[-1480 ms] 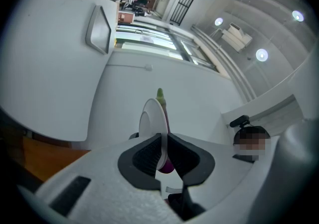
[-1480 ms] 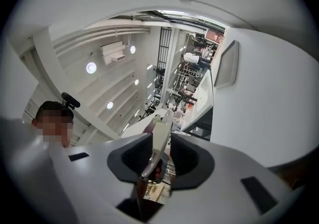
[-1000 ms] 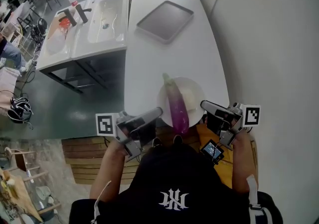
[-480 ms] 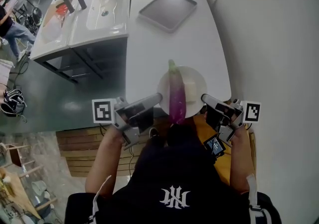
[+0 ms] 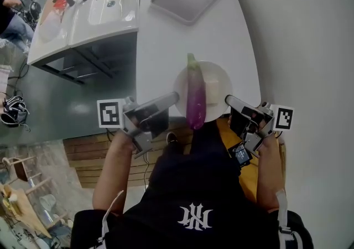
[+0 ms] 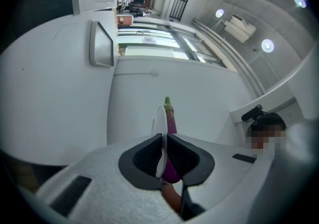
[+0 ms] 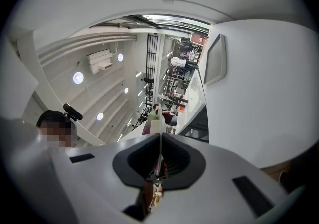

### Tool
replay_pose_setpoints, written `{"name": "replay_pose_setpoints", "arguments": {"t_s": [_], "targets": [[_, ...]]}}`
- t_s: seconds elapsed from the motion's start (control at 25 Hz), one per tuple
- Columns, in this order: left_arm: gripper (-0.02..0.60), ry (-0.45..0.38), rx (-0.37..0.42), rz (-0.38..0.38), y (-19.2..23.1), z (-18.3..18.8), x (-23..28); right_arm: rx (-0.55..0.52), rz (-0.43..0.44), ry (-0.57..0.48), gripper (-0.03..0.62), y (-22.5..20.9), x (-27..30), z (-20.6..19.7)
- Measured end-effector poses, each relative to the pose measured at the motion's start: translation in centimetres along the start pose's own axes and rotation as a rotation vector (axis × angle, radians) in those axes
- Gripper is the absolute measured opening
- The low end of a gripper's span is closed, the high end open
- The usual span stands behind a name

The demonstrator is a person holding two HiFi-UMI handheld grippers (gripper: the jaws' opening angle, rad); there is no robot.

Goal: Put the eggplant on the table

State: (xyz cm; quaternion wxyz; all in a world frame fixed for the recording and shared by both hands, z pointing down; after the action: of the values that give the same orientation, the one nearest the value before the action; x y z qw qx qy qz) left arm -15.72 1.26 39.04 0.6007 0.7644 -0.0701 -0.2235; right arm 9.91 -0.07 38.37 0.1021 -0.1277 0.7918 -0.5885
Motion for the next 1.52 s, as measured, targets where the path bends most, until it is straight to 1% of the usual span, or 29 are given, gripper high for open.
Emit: {"name": "replay_pose_setpoints", "arguments": {"t_s": [0.2, 0.32, 0.56, 0.76, 0.92, 1.12, 1.2, 1.32, 1.52], "targets": [[0.021, -0.017, -0.013, 0.021, 2.3, 4.8, 1.8, 0.014, 0.008, 0.010, 0.012, -2.7, 2.0, 4.9], [0.021, -0.030, -0.030, 0.024, 3.6, 6.4, 3.1, 0.026, 0.015, 0.011, 0.012, -4.1, 2.3, 7.2], [0.021, -0.019, -0.055, 0.084, 6.7, 9.1, 5.6, 0.068, -0.018, 0.016, 0.012, -6.9, 2.0, 10.9], [0.021, -0.004, -0.100, 0.133, 10.9, 12.2, 7.6, 0.102, -0.082, 0.027, 0.012, -11.0, 2.3, 14.4], [0.020, 0.034, -0.113, 0.205, 14.5, 13.7, 8.9, 0.122, -0.128, 0.037, 0.011, -14.5, 2.0, 16.2], [0.020, 0.091, -0.094, 0.311, 18.6, 14.8, 10.2, 0.169, -0.167, 0.043, 0.011, -19.0, 1.3, 17.4], [0.020, 0.121, -0.069, 0.362, 19.9, 15.1, 10.6, 0.179, -0.182, 0.046, 0.011, -20.5, 1.1, 17.8], [0.020, 0.175, -0.007, 0.462, 21.3, 15.2, 11.1, 0.195, -0.200, 0.048, 0.011, -22.3, 0.7, 18.0], [0.021, 0.247, 0.062, 0.571, 23.2, 15.0, 11.7, 0.177, -0.266, 0.087, 0.011, -24.0, 0.2, 17.9]]}}
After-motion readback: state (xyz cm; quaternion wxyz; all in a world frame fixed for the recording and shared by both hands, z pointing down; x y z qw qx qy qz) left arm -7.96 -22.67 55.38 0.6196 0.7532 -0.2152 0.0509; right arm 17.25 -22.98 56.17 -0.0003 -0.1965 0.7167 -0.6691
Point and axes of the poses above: the fingertips, and each gripper's own axes: x forward along the fingers, y to its left, z out of its top, the point moved 7 cm from there along -x, backward along the fingers, and after that the axes turned 2 degrees about y, right-handed, at the moved point
